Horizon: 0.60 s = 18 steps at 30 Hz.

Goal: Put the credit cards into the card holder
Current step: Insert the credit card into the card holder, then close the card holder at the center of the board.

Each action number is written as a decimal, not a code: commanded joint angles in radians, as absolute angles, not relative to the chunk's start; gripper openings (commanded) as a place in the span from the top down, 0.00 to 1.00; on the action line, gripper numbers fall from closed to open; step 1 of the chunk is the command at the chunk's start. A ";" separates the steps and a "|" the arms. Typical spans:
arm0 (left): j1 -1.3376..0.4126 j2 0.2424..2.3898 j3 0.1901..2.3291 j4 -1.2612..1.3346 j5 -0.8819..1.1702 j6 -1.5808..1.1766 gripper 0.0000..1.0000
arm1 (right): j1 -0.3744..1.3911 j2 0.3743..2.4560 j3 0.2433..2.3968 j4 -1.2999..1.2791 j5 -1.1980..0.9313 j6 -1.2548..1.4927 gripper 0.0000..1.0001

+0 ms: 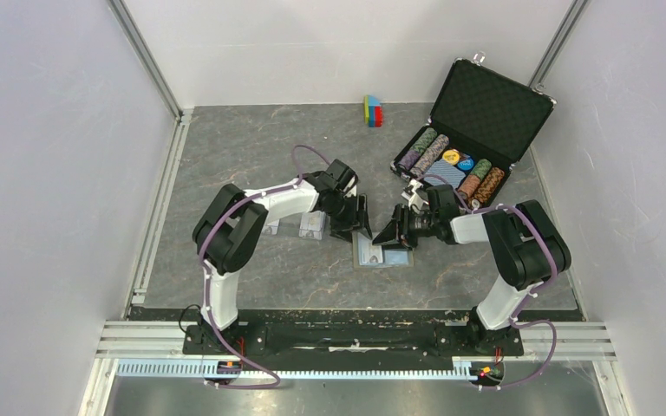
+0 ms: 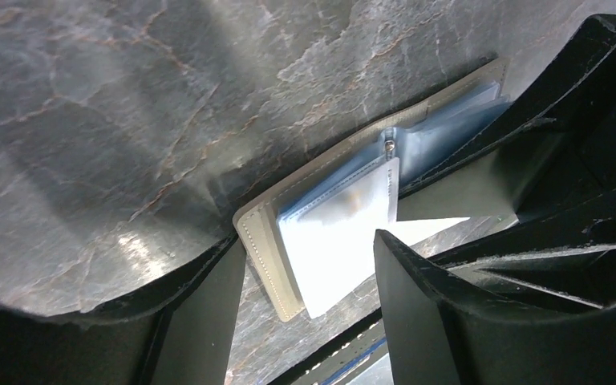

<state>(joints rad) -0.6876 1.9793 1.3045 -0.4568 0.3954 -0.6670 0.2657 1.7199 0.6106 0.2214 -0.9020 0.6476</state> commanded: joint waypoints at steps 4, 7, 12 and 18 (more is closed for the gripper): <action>-0.701 1.970 1.318 -0.353 0.495 -0.702 0.38 | 0.253 1.710 0.601 0.265 -0.928 0.657 0.55; -0.699 1.941 1.317 -0.310 0.539 -0.706 0.42 | 0.252 1.712 0.598 0.279 -0.934 0.669 0.55; -0.700 1.905 1.297 -0.232 0.601 -0.743 0.48 | 0.251 1.711 0.598 0.304 -0.949 0.689 0.56; -0.701 1.904 1.270 -0.152 0.666 -0.785 0.56 | 0.251 1.713 0.600 0.319 -0.955 0.703 0.58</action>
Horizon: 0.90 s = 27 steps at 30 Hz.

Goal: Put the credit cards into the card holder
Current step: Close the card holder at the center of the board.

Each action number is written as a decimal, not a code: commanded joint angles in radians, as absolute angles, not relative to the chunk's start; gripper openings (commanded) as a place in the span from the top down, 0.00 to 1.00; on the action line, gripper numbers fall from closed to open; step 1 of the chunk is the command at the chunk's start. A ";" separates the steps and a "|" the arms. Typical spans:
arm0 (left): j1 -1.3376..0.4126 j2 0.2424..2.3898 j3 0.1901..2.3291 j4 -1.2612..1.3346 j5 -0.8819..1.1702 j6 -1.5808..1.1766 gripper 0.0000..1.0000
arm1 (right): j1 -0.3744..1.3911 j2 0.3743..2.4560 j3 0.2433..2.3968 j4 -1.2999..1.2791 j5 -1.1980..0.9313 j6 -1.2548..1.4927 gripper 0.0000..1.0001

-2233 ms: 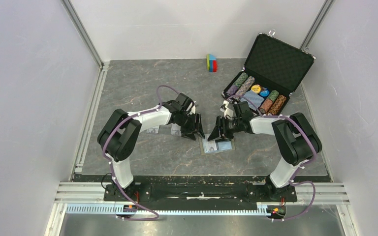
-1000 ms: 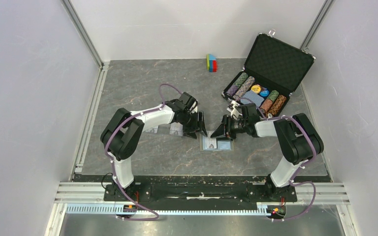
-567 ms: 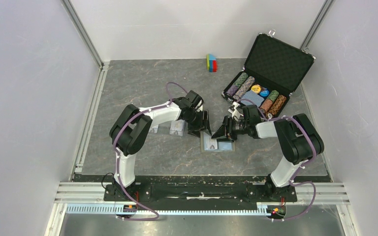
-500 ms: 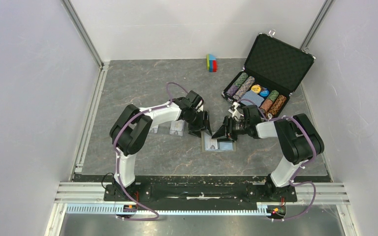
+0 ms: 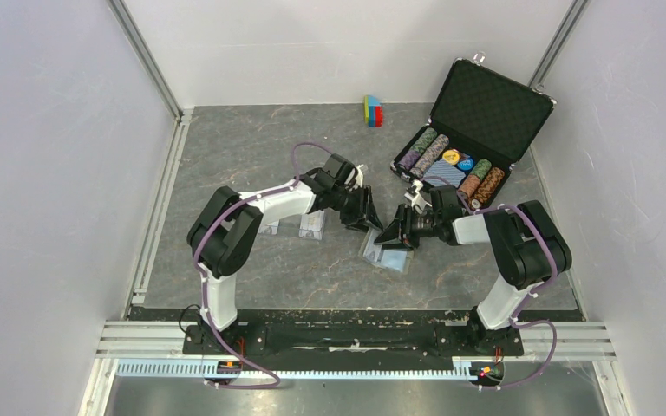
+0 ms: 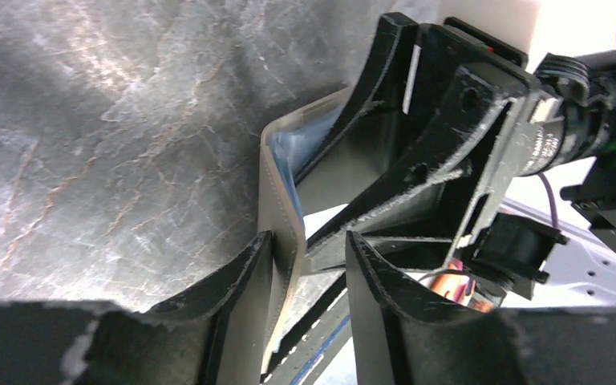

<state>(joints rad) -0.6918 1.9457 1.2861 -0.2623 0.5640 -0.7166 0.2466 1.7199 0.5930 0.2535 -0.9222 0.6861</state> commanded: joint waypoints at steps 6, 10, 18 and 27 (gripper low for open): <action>-0.702 1.941 1.318 -0.318 0.587 -0.696 0.74 | 0.250 1.707 0.602 0.331 -0.954 0.713 0.59; -0.701 1.946 1.365 -0.452 0.496 -0.614 0.95 | 0.250 1.697 0.630 0.254 -0.934 0.655 0.56; -0.701 1.928 1.429 -0.610 0.367 -0.523 0.98 | 0.250 1.677 0.773 -0.048 -0.835 0.420 0.47; -0.690 1.891 1.435 -0.710 0.257 -0.478 0.98 | 0.251 1.674 0.839 -0.225 -0.766 0.261 0.53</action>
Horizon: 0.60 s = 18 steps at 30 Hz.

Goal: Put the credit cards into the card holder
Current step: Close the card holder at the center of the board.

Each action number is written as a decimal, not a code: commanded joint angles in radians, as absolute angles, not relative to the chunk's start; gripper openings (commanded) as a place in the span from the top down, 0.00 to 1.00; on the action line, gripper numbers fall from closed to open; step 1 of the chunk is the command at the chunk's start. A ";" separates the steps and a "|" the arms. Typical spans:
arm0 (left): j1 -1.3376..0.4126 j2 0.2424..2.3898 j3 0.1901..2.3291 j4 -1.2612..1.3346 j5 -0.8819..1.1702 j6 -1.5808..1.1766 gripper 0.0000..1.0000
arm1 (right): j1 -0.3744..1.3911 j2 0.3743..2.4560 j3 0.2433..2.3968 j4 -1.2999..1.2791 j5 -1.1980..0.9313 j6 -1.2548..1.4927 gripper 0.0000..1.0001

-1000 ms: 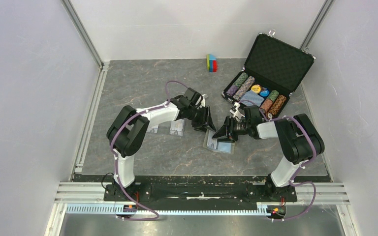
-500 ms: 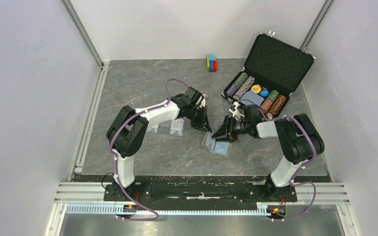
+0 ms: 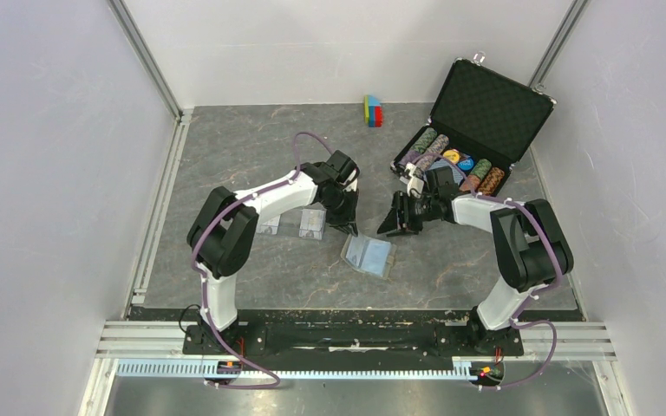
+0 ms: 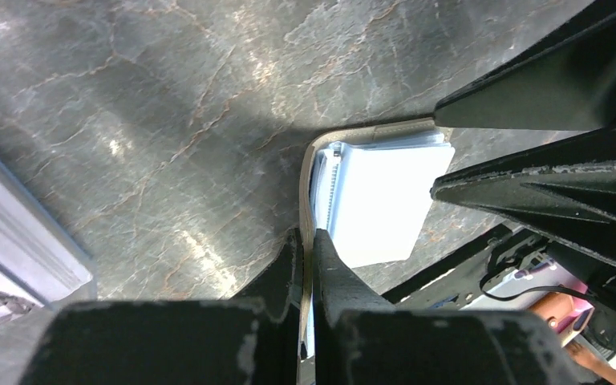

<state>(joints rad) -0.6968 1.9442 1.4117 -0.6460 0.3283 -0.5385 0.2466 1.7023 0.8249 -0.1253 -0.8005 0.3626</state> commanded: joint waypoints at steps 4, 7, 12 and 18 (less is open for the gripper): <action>-0.686 1.885 1.427 -0.710 0.249 -0.485 0.98 | 0.252 1.673 0.799 -0.210 -0.808 0.249 0.56; -0.686 1.887 1.429 -0.710 0.246 -0.492 0.98 | 0.254 1.668 0.774 -0.207 -0.822 0.242 0.59; -0.684 1.890 1.428 -0.710 0.239 -0.497 0.98 | 0.253 1.653 0.746 -0.206 -0.837 0.235 0.63; -0.684 1.889 1.430 -0.709 0.237 -0.499 0.98 | 0.264 1.679 0.729 -0.180 -0.908 0.231 0.62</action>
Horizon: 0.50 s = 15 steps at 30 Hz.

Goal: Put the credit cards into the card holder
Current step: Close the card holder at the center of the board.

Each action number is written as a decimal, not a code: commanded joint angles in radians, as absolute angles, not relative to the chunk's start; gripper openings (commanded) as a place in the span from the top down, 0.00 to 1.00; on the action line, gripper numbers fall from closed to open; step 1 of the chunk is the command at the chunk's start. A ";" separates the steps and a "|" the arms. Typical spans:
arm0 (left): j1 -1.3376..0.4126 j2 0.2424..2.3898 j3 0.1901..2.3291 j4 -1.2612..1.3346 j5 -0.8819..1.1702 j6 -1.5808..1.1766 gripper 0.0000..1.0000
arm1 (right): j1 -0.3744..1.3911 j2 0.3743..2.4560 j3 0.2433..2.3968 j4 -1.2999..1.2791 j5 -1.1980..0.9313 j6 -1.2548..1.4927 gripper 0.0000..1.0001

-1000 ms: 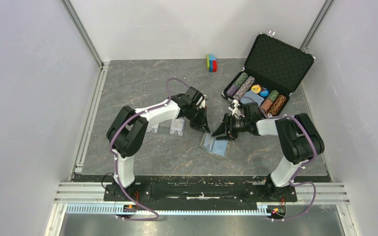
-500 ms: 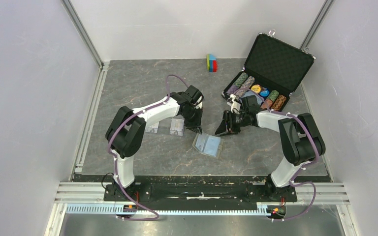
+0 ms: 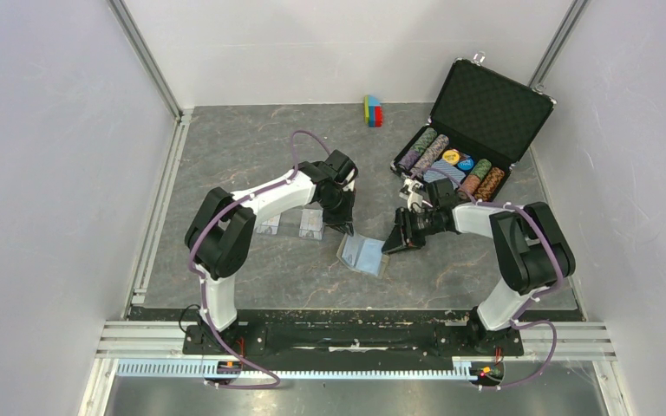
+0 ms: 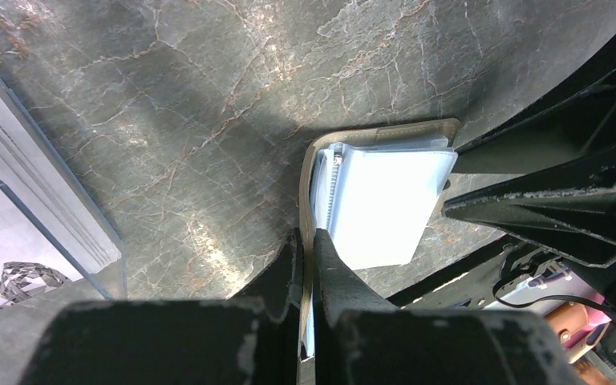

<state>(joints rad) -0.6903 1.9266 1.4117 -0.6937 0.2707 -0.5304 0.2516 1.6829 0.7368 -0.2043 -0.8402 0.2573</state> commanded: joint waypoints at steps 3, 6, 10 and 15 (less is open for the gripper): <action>-0.683 1.891 1.430 -0.709 0.236 -0.502 0.98 | 0.288 1.707 0.732 -0.172 -0.937 0.228 0.61; -0.678 1.893 1.429 -0.705 0.239 -0.510 0.98 | 0.314 1.721 0.733 -0.174 -0.952 0.226 0.61; -0.664 1.889 1.428 -0.693 0.241 -0.526 0.98 | 0.332 1.729 0.732 -0.192 -0.976 0.212 0.62; -0.634 1.893 1.442 -0.693 0.238 -0.532 0.98 | 0.339 1.730 0.746 -0.249 -1.023 0.163 0.62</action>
